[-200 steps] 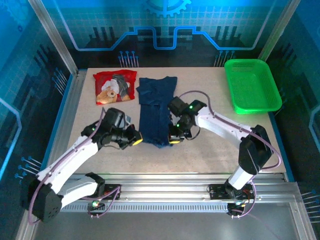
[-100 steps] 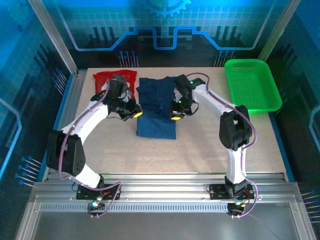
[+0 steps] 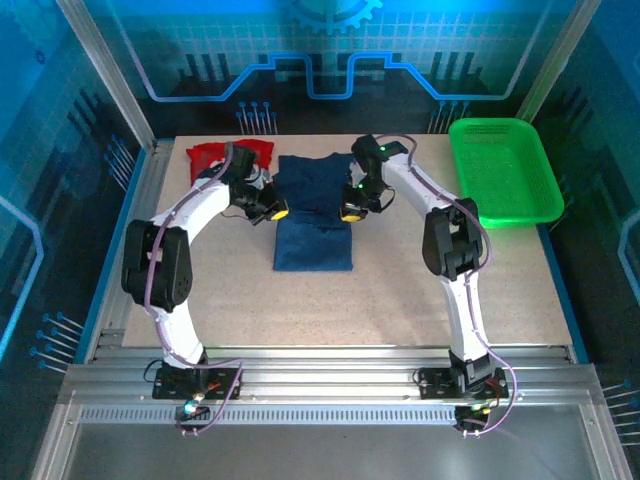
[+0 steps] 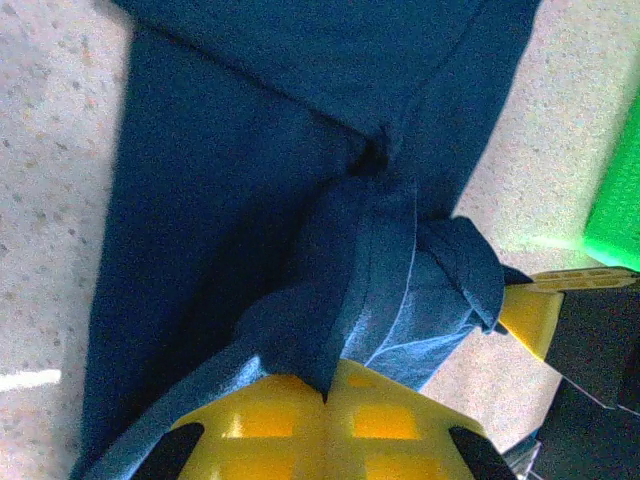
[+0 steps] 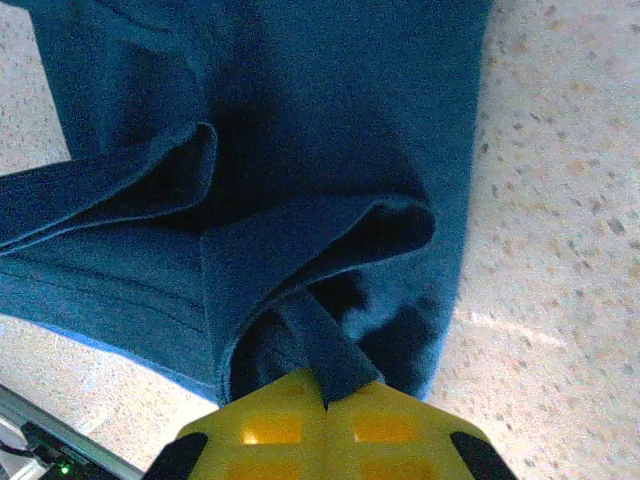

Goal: Fold and stack the t-shirts

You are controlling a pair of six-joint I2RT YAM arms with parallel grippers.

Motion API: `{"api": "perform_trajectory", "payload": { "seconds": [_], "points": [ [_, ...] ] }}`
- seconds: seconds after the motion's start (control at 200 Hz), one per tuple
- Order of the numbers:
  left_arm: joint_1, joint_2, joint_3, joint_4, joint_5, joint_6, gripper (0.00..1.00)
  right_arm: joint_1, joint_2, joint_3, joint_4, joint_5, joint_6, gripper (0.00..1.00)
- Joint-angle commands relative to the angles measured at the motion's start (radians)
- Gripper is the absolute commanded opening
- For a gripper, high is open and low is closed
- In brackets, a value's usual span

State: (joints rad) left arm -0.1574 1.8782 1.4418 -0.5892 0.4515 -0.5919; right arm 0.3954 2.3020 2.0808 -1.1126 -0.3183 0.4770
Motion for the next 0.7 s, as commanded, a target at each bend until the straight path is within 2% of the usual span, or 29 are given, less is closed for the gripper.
{"api": "perform_trajectory", "payload": {
  "seconds": [0.0, 0.105, 0.14, 0.195, 0.3, 0.4, 0.485, 0.6, 0.695],
  "points": [
    [0.028, 0.062, 0.065, 0.018, 0.028, 0.039, 0.00, -0.024, 0.079, 0.066, -0.038, -0.033, -0.005, 0.03],
    [0.039, 0.131, 0.122, 0.033, 0.040, 0.035, 0.00, -0.040, 0.138, 0.115, -0.028, -0.047, 0.018, 0.12],
    [0.043, 0.151, 0.142, 0.042, 0.049, 0.025, 0.11, -0.047, 0.158, 0.136, -0.020, -0.060, 0.028, 0.18],
    [0.047, 0.171, 0.174, 0.069, 0.067, 0.002, 0.33, -0.062, 0.187, 0.176, 0.003, -0.100, 0.059, 0.35],
    [0.047, 0.190, 0.280, 0.092, 0.097, -0.049, 0.50, -0.099, 0.205, 0.231, 0.104, -0.202, 0.164, 0.51],
    [0.059, 0.184, 0.389, 0.092, 0.094, -0.090, 0.55, -0.136, 0.159, 0.262, 0.222, -0.238, 0.262, 0.56],
    [0.081, 0.145, 0.444, 0.076, 0.091, -0.114, 0.57, -0.153, 0.087, 0.265, 0.264, -0.225, 0.277, 0.58],
    [0.103, 0.020, 0.382, 0.055, 0.090, -0.098, 0.61, -0.153, -0.043, 0.215, 0.216, -0.211, 0.204, 0.61],
    [0.103, -0.105, 0.247, 0.018, 0.092, -0.053, 0.62, -0.130, -0.172, 0.072, 0.156, -0.166, 0.138, 0.58]
  ]
}}
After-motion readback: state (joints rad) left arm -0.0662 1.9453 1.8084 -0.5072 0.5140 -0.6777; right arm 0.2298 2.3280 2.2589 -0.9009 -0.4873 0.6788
